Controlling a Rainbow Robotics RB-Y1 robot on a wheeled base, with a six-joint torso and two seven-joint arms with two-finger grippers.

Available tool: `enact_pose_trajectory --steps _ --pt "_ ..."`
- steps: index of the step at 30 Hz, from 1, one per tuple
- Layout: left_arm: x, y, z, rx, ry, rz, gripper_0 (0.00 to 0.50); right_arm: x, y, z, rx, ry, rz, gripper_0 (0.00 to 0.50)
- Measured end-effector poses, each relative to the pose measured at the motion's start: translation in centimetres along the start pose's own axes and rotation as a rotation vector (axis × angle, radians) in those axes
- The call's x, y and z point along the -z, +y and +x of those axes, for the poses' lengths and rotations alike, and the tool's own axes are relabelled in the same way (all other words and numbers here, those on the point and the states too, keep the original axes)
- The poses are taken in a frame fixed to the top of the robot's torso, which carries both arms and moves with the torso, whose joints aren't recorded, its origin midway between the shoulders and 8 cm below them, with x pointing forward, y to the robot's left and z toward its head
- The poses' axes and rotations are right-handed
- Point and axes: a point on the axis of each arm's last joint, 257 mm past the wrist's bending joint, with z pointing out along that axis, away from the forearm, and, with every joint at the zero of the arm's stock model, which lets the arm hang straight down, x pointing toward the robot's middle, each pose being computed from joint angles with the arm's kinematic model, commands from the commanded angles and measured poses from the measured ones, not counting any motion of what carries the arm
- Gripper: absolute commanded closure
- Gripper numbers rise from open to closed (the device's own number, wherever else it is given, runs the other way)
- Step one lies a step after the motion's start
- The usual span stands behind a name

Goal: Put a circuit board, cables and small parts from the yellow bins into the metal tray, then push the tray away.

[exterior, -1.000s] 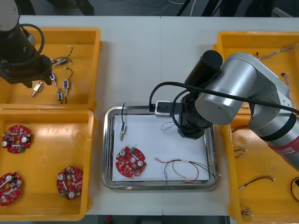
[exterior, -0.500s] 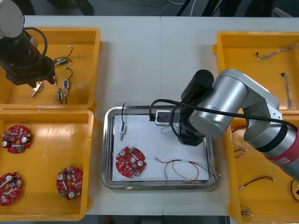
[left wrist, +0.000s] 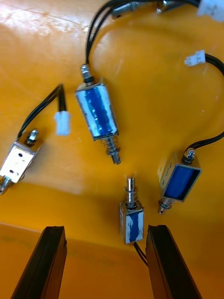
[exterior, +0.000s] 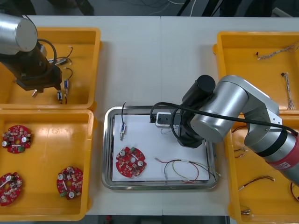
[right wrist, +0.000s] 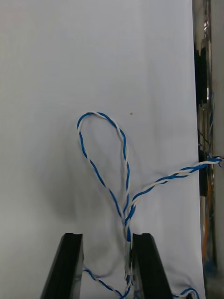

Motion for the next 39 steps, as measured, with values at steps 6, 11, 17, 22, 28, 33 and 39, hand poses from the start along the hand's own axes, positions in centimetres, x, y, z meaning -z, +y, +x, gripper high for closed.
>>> enact_pose_trajectory --steps 6,11,17,22,28,33,39 --pt "-1.3 -0.3 0.4 -0.04 0.004 -0.01 0.0 0.0 -0.2 0.0 0.0 0.001 0.008 0.0" --pt "-1.9 -0.7 0.8 -0.037 0.017 -0.007 0.0 0.0 -0.2 0.0 0.0 0.001 0.008 0.0" --pt "-2.5 -1.0 1.0 -0.035 0.018 -0.012 0.0 0.1 -0.2 0.0 0.001 0.001 0.009 0.0" --pt "-2.6 -0.8 0.9 -0.037 0.013 -0.022 0.0 1.1 0.0 0.0 0.015 0.009 0.012 0.0" --pt "-2.6 -0.9 0.4 -0.038 -0.006 -0.023 0.492 3.9 -0.5 0.5 0.004 0.029 0.022 0.0" --pt "-2.7 -1.0 0.4 -0.038 -0.009 -0.021 0.5 6.4 -0.7 1.1 -0.027 0.021 -0.003 0.0" --pt "-2.7 -1.0 0.4 -0.039 -0.01 -0.021 0.5 9.9 -2.3 2.1 -0.124 -0.022 -0.021 0.0"
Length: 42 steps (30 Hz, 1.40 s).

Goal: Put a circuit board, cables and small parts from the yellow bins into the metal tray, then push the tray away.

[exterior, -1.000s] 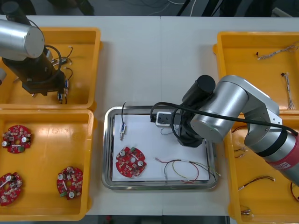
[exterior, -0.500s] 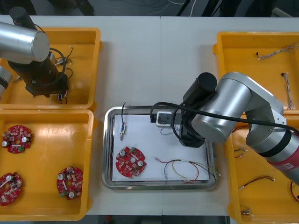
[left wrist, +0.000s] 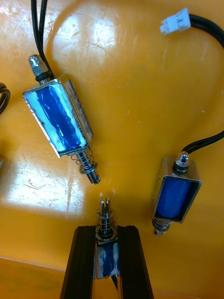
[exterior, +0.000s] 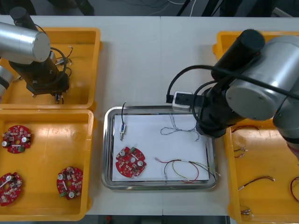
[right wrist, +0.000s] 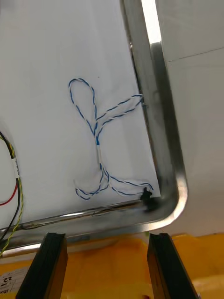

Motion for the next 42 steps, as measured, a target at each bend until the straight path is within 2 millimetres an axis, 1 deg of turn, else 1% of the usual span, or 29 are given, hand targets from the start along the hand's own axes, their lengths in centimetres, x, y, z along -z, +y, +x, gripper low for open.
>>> enact_pose_trajectory --steps 3,6,11,14,17,22,25,29,32,35,38,39,40,41,42 --pt "0.0 0.0 0.0 0.0 0.0 0.0 0.5 1.8 -2.1 -0.2 -0.078 -0.068 0.018 0.0" --pt "0.0 0.0 0.0 0.0 0.0 0.0 0.5 3.6 -4.3 0.2 -0.165 -0.123 0.047 0.0" --pt "0.1 0.0 0.1 -0.001 0.003 0.0 0.5 6.3 -8.0 2.1 -0.293 -0.18 0.119 0.0" --pt "0.7 0.1 0.7 -0.002 0.031 -0.004 0.5 7.6 -9.5 3.3 -0.346 -0.198 0.153 0.0" --pt "1.9 0.1 1.3 0.004 0.06 0.001 0.5 8.4 -10.6 4.6 -0.403 -0.196 0.178 0.0" --pt "4.2 0.1 1.2 0.019 0.067 0.027 0.5 9.5 -11.5 6.7 -0.585 -0.207 0.164 0.0" --pt "5.1 0.1 1.1 0.025 0.067 0.039 0.5 10.2 -12.1 8.4 -0.655 -0.206 0.179 0.0" --pt "5.2 0.0 1.1 0.009 0.067 0.043 0.5 11.0 -12.6 10.8 -0.71 -0.201 0.203 0.0" --pt "5.3 0.0 1.1 -0.008 0.066 0.044 0.5 11.5 -12.9 13.0 -0.794 -0.194 0.222 0.0" --pt "5.3 0.0 1.0 -0.008 0.065 0.044 0.5 11.7 -12.9 15.5 -0.851 -0.164 0.245 0.0" --pt "5.3 0.0 1.0 -0.009 0.063 0.045 0.495 11.7 -12.6 17.5 -0.885 -0.137 0.256 0.0" --pt "5.3 0.0 1.0 -0.009 0.063 0.045 0.368 11.6 -12.5 18.1 -0.895 -0.131 0.257 0.0" --pt "5.3 0.0 1.0 -0.009 0.063 0.045 0.258 11.6 -12.3 18.5 -0.905 -0.126 0.257 0.0" --pt "5.4 0.0 1.0 -0.01 0.062 0.045 0.055 11.5 -12.2 19.0 -0.917 -0.123 0.257 0.0" --pt "5.4 0.0 1.0 -0.009 0.062 0.045 0.0 11.5 -12.0 19.4 -0.926 -0.12 0.256 0.0"
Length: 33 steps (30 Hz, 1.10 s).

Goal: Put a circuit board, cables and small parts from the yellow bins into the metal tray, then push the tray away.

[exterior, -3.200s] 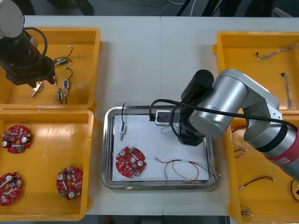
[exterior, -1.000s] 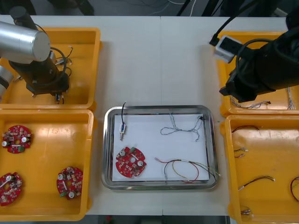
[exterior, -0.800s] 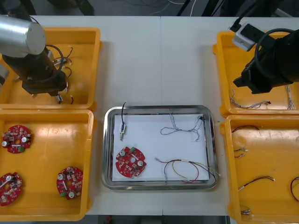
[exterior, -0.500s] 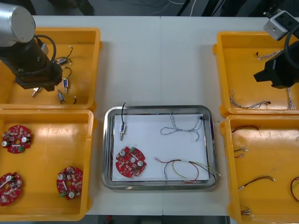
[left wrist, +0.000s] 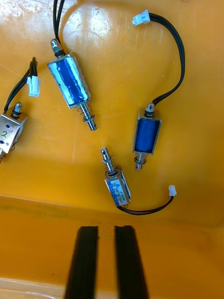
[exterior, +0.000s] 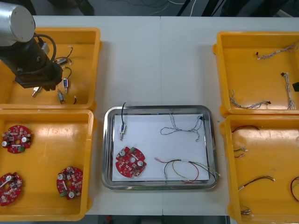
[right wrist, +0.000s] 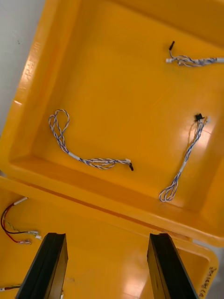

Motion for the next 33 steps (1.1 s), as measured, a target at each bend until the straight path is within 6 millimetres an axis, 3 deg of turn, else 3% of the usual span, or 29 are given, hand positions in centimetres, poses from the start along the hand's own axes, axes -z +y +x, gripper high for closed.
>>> enact_pose_trajectory --steps 7,18,25,33 --pt "0.2 0.0 -0.2 0.01 -0.004 0.013 0.0 -0.1 -1.2 2.3 -0.055 0.027 0.009 0.0" --pt "0.5 -0.6 0.0 0.018 0.005 0.054 0.0 -1.1 -1.3 5.5 -0.22 0.091 0.012 0.0" --pt "-0.8 -0.4 0.4 0.05 0.038 0.075 0.0 -1.6 -1.2 7.5 -0.271 0.133 0.014 0.0" --pt "-1.3 -0.8 -0.7 0.061 -0.004 0.104 0.0 -2.2 -1.5 10.6 -0.312 0.196 0.031 0.0"
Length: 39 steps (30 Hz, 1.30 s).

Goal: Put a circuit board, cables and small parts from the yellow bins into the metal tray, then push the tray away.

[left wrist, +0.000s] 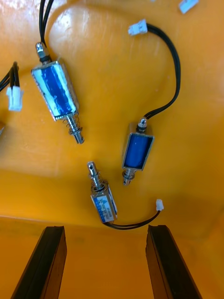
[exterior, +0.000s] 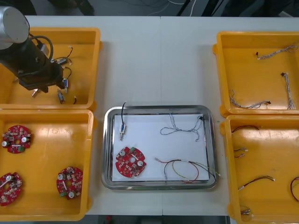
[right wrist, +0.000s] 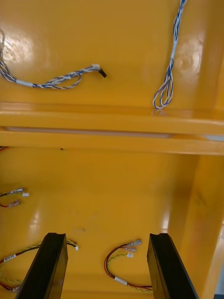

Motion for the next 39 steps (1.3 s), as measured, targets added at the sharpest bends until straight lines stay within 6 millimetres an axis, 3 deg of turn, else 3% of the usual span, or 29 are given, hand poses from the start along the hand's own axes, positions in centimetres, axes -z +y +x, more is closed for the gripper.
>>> enact_pose_trajectory --steps 5,11,24,39 --pt "-0.3 -0.2 -0.7 0.003 -0.033 0.015 0.0 -0.6 -0.4 1.6 -0.058 0.035 0.005 0.0" --pt "-1.6 0.6 -0.2 0.016 -0.036 0.015 0.0 -0.9 -0.3 2.5 -0.063 0.054 -0.003 0.0" --pt "-3.7 2.0 0.9 0.038 -0.035 0.012 0.0 0.0 1.0 1.7 -0.054 0.011 -0.007 0.0" --pt "-4.2 1.0 0.1 0.032 -0.074 0.029 0.0 0.2 1.6 1.5 -0.036 0.003 -0.012 0.0"
